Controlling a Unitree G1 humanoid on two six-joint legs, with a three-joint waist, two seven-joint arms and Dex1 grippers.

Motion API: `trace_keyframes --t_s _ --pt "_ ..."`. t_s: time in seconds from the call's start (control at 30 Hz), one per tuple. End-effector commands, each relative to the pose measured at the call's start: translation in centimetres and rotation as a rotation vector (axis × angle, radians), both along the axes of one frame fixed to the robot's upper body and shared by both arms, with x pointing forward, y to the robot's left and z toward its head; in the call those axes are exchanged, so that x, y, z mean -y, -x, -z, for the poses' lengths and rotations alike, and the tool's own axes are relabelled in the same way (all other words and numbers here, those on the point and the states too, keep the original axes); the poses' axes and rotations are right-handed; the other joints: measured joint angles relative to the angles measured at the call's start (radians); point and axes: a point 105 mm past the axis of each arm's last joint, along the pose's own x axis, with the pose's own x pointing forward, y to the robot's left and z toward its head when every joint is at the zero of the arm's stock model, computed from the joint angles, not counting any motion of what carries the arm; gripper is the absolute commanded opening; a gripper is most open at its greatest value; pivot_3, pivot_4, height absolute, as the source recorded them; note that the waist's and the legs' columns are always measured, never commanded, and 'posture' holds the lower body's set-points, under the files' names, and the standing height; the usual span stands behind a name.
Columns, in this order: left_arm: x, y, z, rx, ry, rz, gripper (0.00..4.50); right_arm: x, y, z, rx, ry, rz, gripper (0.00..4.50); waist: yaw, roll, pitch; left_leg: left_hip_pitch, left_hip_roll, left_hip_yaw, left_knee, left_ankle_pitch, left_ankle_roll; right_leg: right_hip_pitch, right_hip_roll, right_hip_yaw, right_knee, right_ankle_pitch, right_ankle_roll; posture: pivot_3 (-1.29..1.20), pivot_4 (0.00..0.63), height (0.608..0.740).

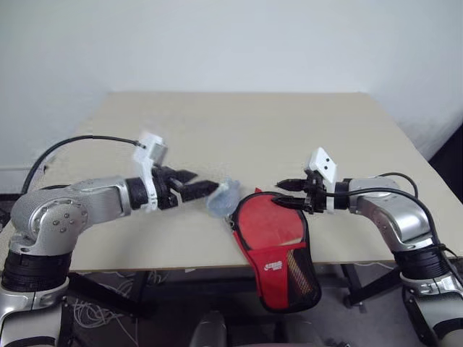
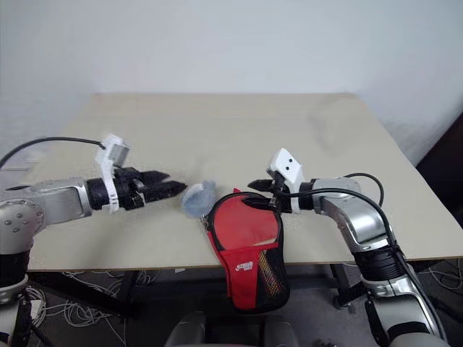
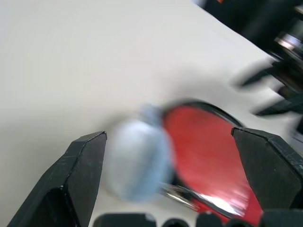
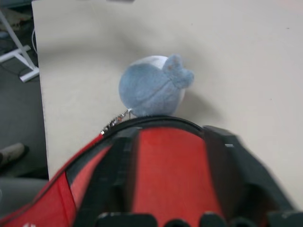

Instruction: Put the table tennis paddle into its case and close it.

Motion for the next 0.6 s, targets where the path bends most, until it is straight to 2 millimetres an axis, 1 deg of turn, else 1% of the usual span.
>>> trace_keyframes --t_s 0.03,0.1,0.2,0.3,0.33,0.4,0.6 --pt "-0.7 -0.5 -0.5 0.122 0.01 -0.019 4.5 -0.8 -0.2 0.0 0.017 -0.013 0.014 0.72 0.0 0.0 0.0 0.0 0.0 0.0 0.0 0.0 0.0 0.0 0.0 0.0 0.0 0.0 0.0 0.0 0.0 0.684" --pt "-0.6 -0.7 0.6 0.181 -0.012 -0.019 4.5 -1.5 -0.2 0.5 0.01 -0.019 0.014 0.05 0.0 0.0 0.0 0.0 0.0 0.0 0.0 0.0 0.0 0.0 0.0 0.0 0.0 0.0 0.0 0.0 0.0 0.684" --pt "-0.1 -0.8 2.8 0.19 -0.02 -0.013 4.5 -2.2 -0.3 1.0 0.016 -0.01 0.025 0.02 0.0 0.0 0.0 0.0 0.0 0.0 0.0 0.0 0.0 0.0 0.0 0.0 0.001 0.0 0.0 0.0 0.0 0.684" --pt "0.4 -0.9 4.0 0.173 0.017 -0.017 4.5 -2.5 -0.5 1.5 0.011 0.001 0.039 0.02 0.0 0.0 0.0 -0.001 0.0 0.0 0.001 0.0 0.0 0.0 0.0 0.0 0.001 0.0 -0.001 0.0 0.0 0.684" --pt "0.6 -1.1 4.9 0.153 0.034 -0.026 4.5 -2.6 -0.5 2.0 0.002 0.01 0.045 0.02 0.0 0.0 0.0 -0.001 0.0 0.0 0.001 0.0 0.0 0.0 0.0 0.0 0.001 0.0 -0.001 0.0 0.0 0.684" --pt "0.8 -1.7 6.2 0.13 0.063 -0.047 4.5 -3.0 -0.5 2.7 -0.014 0.017 0.05 0.02 0.0 0.0 0.0 0.0 0.0 0.0 0.001 0.0 0.0 0.0 0.0 0.0 0.001 0.001 -0.001 0.0 0.0 0.684" --pt "0.6 -3.4 6.8 0.127 0.139 -0.084 4.5 -3.7 -0.5 4.5 -0.042 0.024 0.06 0.02 0.0 0.0 0.0 -0.001 0.0 0.0 0.002 0.0 0.001 0.0 0.0 0.0 0.002 0.001 -0.001 0.0 0.0 0.684"
